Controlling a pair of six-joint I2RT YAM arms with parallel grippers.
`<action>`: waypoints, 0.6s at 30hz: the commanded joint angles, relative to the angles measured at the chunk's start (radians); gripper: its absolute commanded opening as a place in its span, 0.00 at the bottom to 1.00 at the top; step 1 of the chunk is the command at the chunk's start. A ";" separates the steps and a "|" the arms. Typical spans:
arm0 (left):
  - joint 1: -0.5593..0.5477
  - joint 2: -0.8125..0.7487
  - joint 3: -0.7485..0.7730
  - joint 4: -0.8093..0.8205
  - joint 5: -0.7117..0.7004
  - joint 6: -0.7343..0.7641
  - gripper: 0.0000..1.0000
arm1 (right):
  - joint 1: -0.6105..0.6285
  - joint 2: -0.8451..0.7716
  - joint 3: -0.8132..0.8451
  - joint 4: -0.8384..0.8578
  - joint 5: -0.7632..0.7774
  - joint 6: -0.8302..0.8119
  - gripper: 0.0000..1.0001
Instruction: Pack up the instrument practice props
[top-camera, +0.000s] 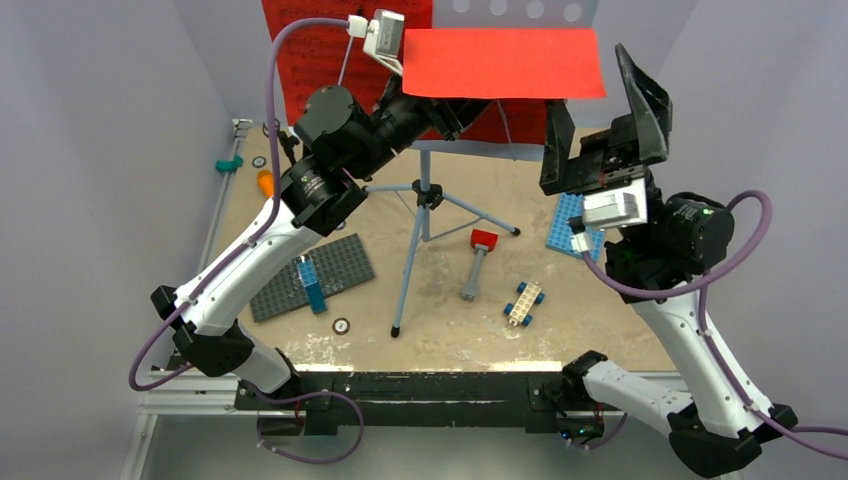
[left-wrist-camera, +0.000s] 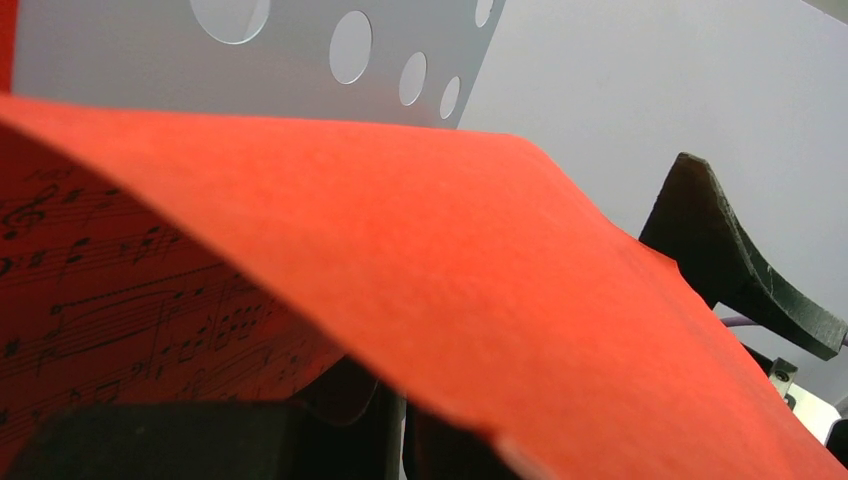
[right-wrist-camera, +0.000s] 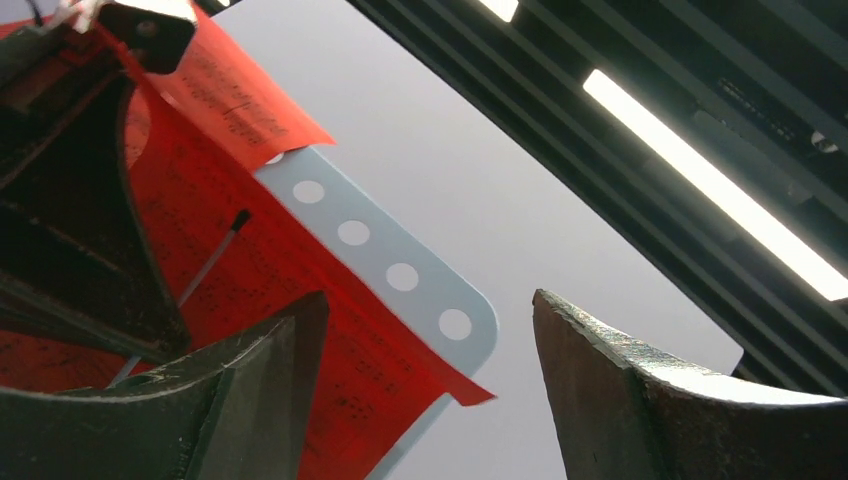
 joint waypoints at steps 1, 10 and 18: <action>-0.017 -0.010 0.031 0.016 0.064 -0.029 0.00 | 0.030 0.024 0.034 -0.080 -0.024 -0.197 0.78; -0.018 -0.017 0.022 0.008 0.061 -0.022 0.00 | 0.070 0.049 0.058 -0.098 0.023 -0.272 0.42; -0.019 -0.026 0.011 0.018 0.050 -0.011 0.00 | 0.100 0.028 0.088 -0.043 0.095 -0.237 0.06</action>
